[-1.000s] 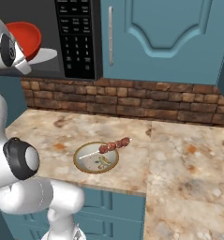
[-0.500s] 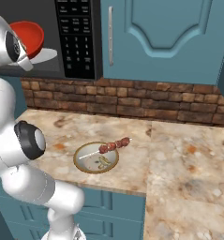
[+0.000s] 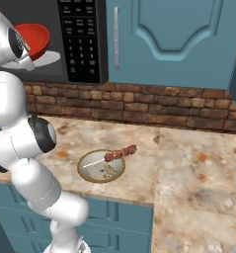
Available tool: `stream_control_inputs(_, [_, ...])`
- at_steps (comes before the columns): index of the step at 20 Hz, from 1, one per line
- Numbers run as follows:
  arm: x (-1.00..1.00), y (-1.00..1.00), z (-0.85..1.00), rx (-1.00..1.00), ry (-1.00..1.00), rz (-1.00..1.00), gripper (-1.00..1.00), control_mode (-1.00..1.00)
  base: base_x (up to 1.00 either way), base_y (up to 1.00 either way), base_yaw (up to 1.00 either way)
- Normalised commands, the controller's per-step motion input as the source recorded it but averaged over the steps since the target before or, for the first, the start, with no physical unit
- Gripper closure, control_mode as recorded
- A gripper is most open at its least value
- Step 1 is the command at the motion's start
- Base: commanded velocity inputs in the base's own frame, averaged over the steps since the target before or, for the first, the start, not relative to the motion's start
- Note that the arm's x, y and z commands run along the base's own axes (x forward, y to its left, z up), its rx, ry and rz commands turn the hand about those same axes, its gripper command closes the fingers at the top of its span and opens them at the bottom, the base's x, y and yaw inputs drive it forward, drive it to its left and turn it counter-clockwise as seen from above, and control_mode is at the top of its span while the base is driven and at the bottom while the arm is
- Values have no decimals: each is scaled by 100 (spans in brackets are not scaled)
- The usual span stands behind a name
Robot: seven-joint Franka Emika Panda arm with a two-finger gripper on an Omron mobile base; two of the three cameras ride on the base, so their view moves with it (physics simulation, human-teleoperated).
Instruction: Place the bowl containing the shrimp and garlic in the microwave. Close the microwave door and press the start button to microwave the meal.
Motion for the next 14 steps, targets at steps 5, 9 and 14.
stream_control_inputs(5, [23, 2, 0, 0, 0, -7, -100, -100, 0, 0, 0])
stream_control_inputs(9, [-5, 2, -2, 0, -13, -7, -100, -100, 0, 0, 0])
stream_control_inputs(14, [-29, -2, -17, 0, -30, -8, -100, -100, 0, 0, 0])
